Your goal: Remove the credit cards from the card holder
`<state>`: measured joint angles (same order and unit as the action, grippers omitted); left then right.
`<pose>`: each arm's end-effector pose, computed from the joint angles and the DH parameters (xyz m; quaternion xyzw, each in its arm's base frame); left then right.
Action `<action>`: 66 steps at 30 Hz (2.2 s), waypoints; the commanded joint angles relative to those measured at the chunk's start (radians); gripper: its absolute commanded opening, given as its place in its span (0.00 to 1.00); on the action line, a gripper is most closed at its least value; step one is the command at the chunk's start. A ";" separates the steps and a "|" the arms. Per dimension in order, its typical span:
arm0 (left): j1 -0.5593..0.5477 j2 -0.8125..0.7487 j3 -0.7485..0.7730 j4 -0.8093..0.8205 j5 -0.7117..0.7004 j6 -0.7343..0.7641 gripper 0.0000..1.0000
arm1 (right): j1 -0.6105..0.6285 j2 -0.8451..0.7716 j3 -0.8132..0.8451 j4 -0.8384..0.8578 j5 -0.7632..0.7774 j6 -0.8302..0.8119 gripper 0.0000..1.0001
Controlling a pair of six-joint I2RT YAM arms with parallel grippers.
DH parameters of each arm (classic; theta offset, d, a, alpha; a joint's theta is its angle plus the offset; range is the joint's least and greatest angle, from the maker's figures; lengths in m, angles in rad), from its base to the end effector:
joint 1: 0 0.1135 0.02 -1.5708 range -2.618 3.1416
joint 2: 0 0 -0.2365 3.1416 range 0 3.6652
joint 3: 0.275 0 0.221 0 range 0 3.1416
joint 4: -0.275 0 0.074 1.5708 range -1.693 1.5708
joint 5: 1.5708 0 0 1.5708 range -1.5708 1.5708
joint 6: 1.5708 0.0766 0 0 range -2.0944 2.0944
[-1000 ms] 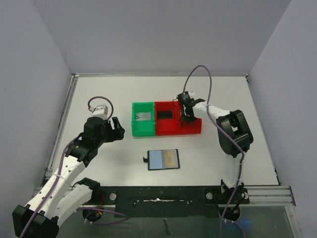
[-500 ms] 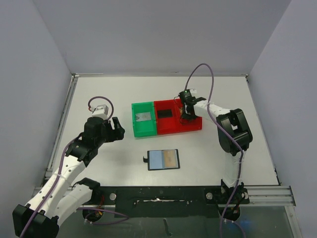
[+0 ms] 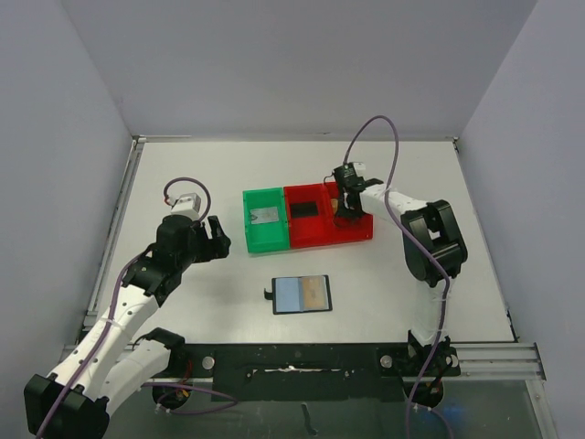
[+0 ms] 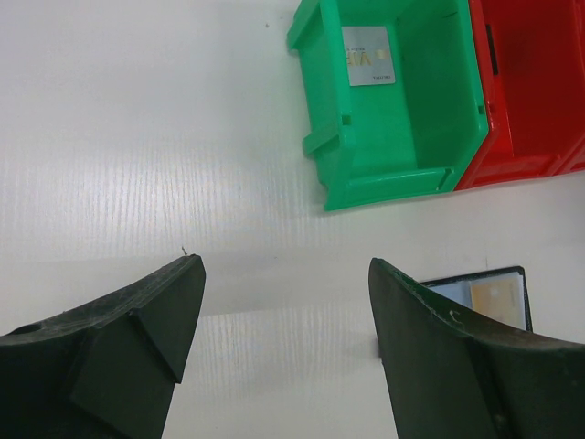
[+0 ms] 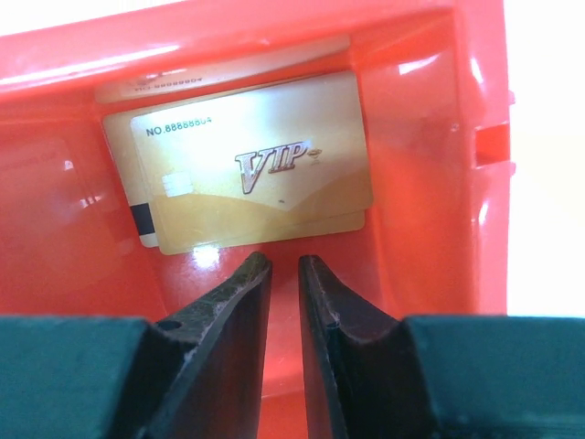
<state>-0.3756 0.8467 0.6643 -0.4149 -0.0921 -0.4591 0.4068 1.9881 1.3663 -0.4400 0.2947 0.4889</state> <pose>0.1957 -0.0696 0.2266 -0.0584 0.8813 -0.1522 0.4436 0.3720 0.1360 0.1260 0.0762 0.9550 -0.0202 0.2860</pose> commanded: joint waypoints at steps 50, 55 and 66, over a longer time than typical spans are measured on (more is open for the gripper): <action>0.006 0.017 0.024 0.050 0.015 0.022 0.72 | -0.014 -0.030 0.008 0.077 -0.041 0.014 0.19; 0.006 0.016 0.024 0.049 0.018 0.022 0.71 | -0.014 0.006 0.023 0.102 -0.026 -0.002 0.19; 0.006 0.021 0.025 0.051 0.020 0.023 0.72 | -0.012 0.018 0.034 0.156 -0.017 -0.031 0.19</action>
<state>-0.3756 0.8673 0.6643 -0.4149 -0.0887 -0.4576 0.3931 2.0121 1.3846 -0.3405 0.2512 0.4767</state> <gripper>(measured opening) 0.709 0.190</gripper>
